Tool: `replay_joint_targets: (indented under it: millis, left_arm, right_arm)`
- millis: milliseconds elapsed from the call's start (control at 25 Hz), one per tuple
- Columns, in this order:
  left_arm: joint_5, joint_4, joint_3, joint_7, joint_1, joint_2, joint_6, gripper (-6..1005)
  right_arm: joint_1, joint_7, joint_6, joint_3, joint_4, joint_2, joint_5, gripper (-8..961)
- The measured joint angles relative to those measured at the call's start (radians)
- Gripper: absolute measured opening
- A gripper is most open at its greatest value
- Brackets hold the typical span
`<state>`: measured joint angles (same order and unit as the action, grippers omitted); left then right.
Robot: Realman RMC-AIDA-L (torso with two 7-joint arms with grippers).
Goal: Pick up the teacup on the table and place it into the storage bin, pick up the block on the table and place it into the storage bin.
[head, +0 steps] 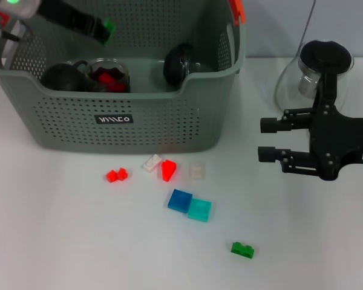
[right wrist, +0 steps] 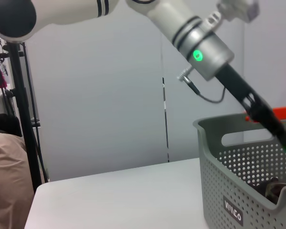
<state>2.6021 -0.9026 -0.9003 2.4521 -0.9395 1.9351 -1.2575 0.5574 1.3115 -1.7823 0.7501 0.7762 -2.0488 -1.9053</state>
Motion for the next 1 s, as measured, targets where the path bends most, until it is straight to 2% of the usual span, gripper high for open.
replay_joint_targets:
  millis: [200, 280, 440, 640, 720, 800, 880, 1000]
  left_arm:
    - [0.171, 0.011, -0.051, 0.058, -0.014, 0.062, 0.114, 190]
    - [0.211, 0.011, -0.052, 0.065, -0.017, 0.077, 0.129, 192]
    - [0.232, 0.008, -0.049, 0.071, -0.022, 0.087, 0.134, 195]
    - [0.184, -0.037, -0.01, 0.072, -0.007, 0.091, 0.118, 377]
    - [0.075, -0.109, 0.067, 0.028, 0.03, 0.103, 0.099, 451]
    - [-0.095, -0.167, 0.145, -0.058, 0.081, 0.112, 0.049, 526]
    - [-0.349, -0.177, 0.207, -0.15, 0.139, 0.1, -0.044, 601]
    - [-0.647, -0.125, 0.267, -0.257, 0.213, 0.079, -0.179, 598]
  right_arm:
    - [0.006, 0.0, 0.003, 0.0, 0.0, 0.0, 0.0, 530]
    - [0.006, 0.0, 0.004, 0.0, 0.0, -0.001, 0.001, 530]
    - [0.007, 0.0, 0.004, 0.0, 0.0, -0.001, 0.005, 530]
    - [0.007, 0.0, 0.005, 0.0, 0.0, -0.001, 0.005, 530]
    - [0.007, -0.001, 0.005, 0.0, 0.0, 0.0, 0.006, 530]
    - [0.006, -0.001, 0.006, 0.0, 0.0, 0.001, 0.006, 529]
    - [0.005, -0.001, 0.006, 0.0, 0.0, 0.001, 0.007, 529]
    - [0.001, -0.001, 0.006, -0.002, 0.0, 0.001, 0.006, 529]
